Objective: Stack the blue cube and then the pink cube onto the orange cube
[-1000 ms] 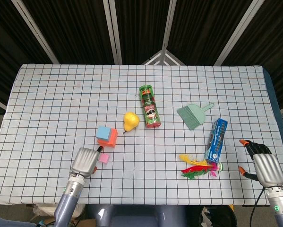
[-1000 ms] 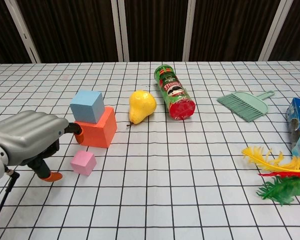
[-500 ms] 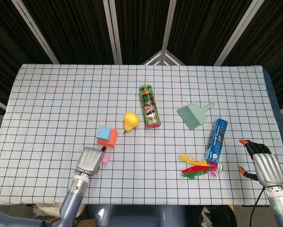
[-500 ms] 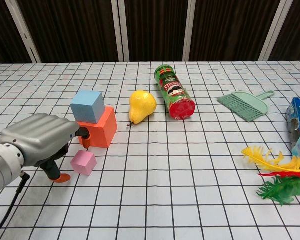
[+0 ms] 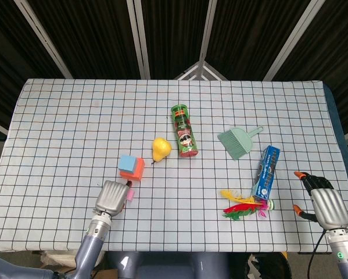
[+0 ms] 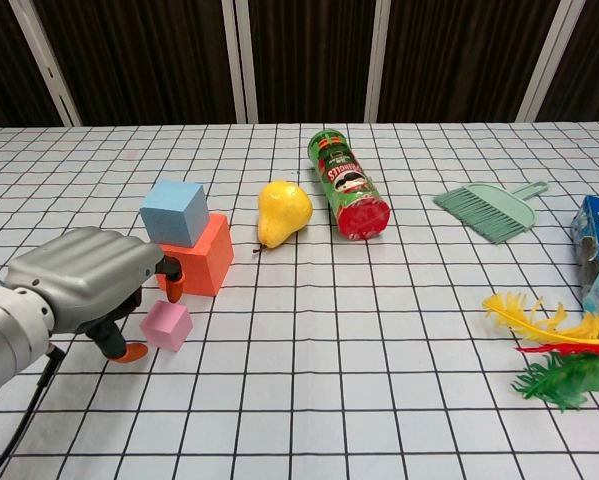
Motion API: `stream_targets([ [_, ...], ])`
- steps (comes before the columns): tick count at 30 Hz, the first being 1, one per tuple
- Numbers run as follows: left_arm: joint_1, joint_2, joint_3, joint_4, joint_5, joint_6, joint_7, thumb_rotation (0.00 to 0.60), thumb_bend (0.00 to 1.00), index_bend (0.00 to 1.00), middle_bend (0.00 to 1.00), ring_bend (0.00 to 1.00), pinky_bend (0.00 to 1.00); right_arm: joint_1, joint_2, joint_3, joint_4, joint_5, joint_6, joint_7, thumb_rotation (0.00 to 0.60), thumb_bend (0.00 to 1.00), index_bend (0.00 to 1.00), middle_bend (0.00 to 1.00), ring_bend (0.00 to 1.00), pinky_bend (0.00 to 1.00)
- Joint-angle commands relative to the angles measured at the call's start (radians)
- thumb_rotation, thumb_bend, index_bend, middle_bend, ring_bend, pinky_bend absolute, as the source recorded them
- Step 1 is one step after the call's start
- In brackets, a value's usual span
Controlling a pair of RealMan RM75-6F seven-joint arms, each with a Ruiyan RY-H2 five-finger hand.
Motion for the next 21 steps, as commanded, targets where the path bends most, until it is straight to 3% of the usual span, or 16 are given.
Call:
stream_targets([
  [1,-0.003,-0.004,-0.001,0.002,-0.004,-0.003,0.004,0.6,0.28,0.36,0.93,0.68,0.78,0.0,0.001,0.0,-0.001,0.0,0.0,0.0,0.6,0.3,0.18,0.2,0.22,0.19],
  [21,-0.013,-0.03,-0.004,0.021,-0.004,0.0,0.007,0.6,0.36,0.42,0.94,0.69,0.78,0.001,0.003,-0.002,0.001,-0.002,-0.003,0.01,0.6,0.3,0.17,0.2,0.22,0.19],
])
